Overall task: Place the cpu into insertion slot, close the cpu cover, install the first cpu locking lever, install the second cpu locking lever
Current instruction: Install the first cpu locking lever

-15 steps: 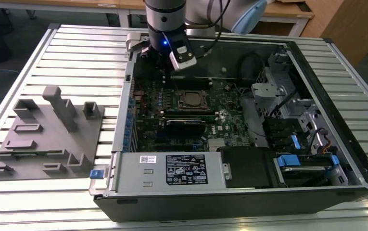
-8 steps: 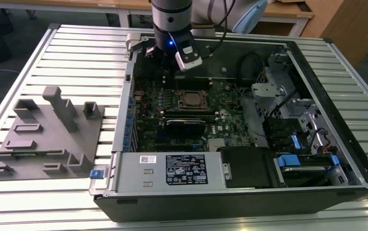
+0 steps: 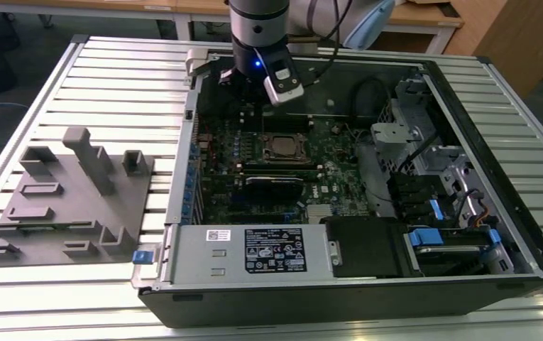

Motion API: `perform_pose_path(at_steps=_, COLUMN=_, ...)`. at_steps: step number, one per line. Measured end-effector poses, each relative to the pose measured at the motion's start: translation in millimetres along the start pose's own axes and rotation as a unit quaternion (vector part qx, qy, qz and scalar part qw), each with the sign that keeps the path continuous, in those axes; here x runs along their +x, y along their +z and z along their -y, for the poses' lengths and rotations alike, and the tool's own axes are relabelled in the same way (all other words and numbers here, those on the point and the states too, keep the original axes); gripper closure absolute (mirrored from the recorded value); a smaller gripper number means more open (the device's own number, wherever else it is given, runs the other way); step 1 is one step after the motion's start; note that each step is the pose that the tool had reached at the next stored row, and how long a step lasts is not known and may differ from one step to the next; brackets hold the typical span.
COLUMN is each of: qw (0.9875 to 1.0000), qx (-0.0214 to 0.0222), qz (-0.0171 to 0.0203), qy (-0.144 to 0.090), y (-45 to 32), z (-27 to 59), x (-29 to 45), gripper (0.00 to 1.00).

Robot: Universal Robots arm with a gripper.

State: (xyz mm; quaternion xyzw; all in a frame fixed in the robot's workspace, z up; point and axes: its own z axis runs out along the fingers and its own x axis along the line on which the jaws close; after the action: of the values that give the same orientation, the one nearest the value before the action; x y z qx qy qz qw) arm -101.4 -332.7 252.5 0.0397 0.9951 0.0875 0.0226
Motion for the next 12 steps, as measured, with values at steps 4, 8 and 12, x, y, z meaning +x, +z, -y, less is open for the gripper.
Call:
perform_pose_path(at_steps=4, qw=1.0000, qx=0.0000, qz=0.0000, qy=0.000, y=0.0, z=0.0, x=-0.2, gripper=0.90)
perform_pose_path(at_steps=8, qw=1.0000, qx=0.0000, qz=0.0000, qy=0.000, y=0.2, z=-0.3, x=-3.0, gripper=0.90)
perform_pose_path(at_steps=12, qw=1.0000, qx=0.0000, qz=0.0000, qy=0.000, y=0.4, z=-0.6, x=-7.2, gripper=0.90)
